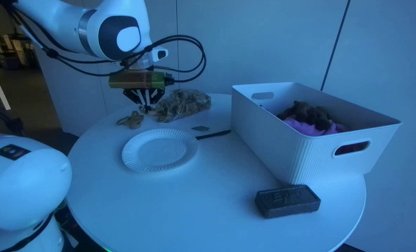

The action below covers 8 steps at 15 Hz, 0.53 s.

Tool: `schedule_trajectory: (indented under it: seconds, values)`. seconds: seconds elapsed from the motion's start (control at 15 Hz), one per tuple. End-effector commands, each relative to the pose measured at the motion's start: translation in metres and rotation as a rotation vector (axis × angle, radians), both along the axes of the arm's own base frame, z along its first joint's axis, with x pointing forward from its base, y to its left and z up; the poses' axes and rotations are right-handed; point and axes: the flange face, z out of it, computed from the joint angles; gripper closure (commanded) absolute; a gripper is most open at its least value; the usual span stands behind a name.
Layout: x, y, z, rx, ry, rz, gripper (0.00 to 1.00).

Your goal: Put some rubber bands on the plate

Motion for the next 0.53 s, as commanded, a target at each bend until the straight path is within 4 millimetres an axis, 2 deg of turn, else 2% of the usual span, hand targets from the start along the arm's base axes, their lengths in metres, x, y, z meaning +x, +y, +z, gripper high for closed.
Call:
schedule_trajectory:
  seconds: [0.0, 0.13, 0.27, 0.47]
  values:
    - [-0.024, -0.057, 0.041, 0.021, -0.099, -0.138, 0.96]
    - [-0.028, -0.096, 0.051, 0.008, -0.104, -0.227, 0.96]
    - [-0.037, -0.126, 0.044, 0.002, -0.067, -0.291, 0.96]
    - [-0.047, -0.144, 0.017, -0.011, 0.083, -0.302, 0.96]
